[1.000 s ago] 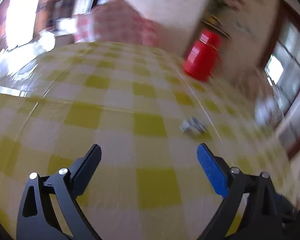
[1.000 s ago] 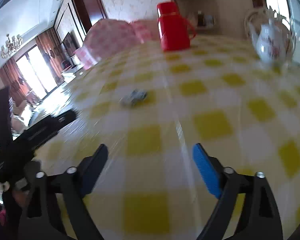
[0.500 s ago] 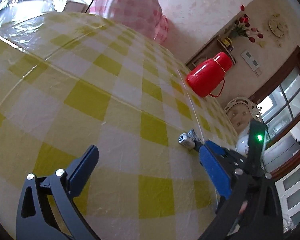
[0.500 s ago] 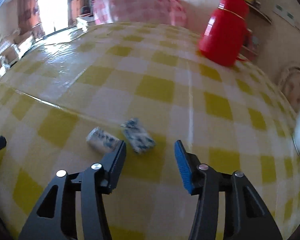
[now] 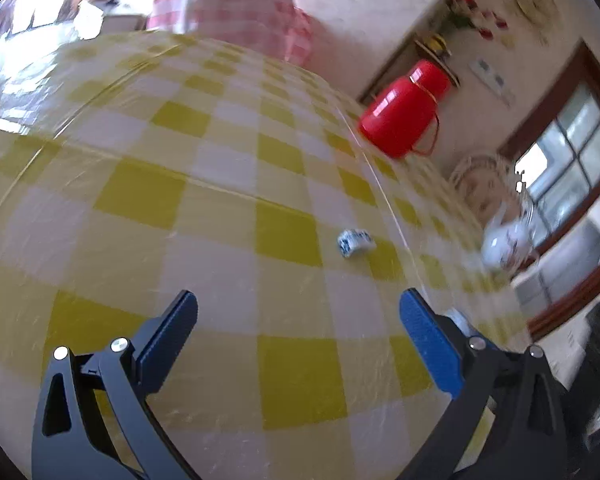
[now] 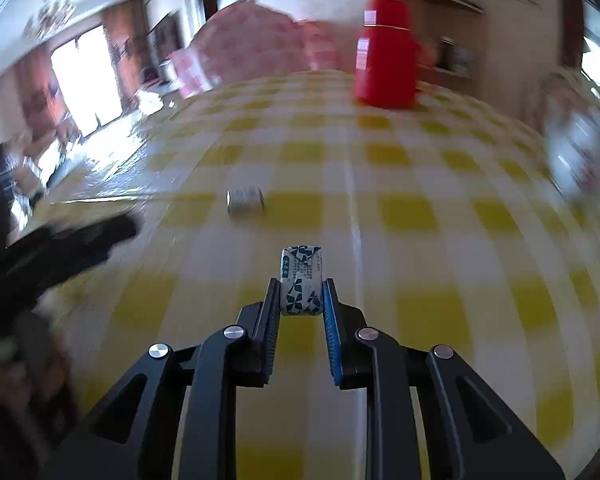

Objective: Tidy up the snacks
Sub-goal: 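Grasp the small blue-and-white packet with the right tool, then grasp the small white packet with the left tool while the right tool holds its packet, then carry both small packets over the purple-rimmed box and open both tools to drop them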

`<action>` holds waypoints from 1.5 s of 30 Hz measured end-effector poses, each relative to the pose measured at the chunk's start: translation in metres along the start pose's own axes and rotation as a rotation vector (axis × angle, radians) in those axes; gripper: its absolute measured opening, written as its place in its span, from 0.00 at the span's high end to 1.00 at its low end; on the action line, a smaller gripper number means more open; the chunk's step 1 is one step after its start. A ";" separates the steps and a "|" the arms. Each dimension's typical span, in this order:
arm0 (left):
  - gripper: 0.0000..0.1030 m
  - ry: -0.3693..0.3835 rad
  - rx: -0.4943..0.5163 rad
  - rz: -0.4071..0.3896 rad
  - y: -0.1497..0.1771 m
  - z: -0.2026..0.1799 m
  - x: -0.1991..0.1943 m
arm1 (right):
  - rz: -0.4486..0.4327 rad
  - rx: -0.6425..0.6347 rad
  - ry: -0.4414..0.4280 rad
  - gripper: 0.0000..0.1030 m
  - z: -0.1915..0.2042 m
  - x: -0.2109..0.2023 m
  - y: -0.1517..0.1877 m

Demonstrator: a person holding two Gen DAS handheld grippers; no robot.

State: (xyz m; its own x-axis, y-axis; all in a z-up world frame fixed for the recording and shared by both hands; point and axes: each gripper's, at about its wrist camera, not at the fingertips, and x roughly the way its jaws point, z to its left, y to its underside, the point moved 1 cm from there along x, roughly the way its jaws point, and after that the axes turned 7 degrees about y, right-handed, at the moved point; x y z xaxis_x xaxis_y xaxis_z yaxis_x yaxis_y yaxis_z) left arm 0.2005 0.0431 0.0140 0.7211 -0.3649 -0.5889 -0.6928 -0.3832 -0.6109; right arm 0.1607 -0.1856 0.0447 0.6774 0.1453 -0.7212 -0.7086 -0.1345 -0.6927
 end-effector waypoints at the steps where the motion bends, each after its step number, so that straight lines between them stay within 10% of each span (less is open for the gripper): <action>1: 0.02 -0.008 0.024 0.010 0.001 -0.004 0.002 | -0.006 0.016 0.002 0.80 -0.005 -0.012 0.011; 10: 0.02 -0.167 0.208 0.045 0.003 -0.053 0.034 | -0.033 0.199 -0.047 0.80 -0.033 -0.074 0.092; 20: 0.02 -0.447 0.022 0.042 -0.024 -0.080 0.117 | -0.093 0.265 0.003 0.79 -0.057 -0.090 0.088; 22: 0.08 -0.477 0.050 0.055 -0.026 -0.084 0.123 | -0.098 0.256 -0.007 0.79 -0.056 -0.092 0.087; 23: 0.30 -0.483 0.069 0.050 -0.026 -0.086 0.122 | -0.096 0.255 -0.011 0.79 -0.056 -0.092 0.087; 24: 0.66 -0.479 0.111 0.049 -0.024 -0.090 0.121 | -0.093 0.253 -0.016 0.79 -0.055 -0.092 0.088; 34: 0.67 -0.156 0.207 -0.010 -0.005 -0.083 0.036 | -0.107 0.245 -0.005 0.79 -0.053 -0.096 0.088; 45: 0.67 -0.192 0.323 -0.023 0.047 -0.098 -0.020 | -0.085 0.234 0.017 0.79 -0.051 -0.088 0.092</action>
State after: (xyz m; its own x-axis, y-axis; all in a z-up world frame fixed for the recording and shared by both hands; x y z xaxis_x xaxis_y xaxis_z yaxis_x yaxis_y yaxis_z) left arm 0.1533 -0.0505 0.0489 0.7439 -0.1815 -0.6431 -0.6639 -0.0910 -0.7423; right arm 0.0462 -0.2607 0.0438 0.7383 0.1296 -0.6620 -0.6741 0.1085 -0.7306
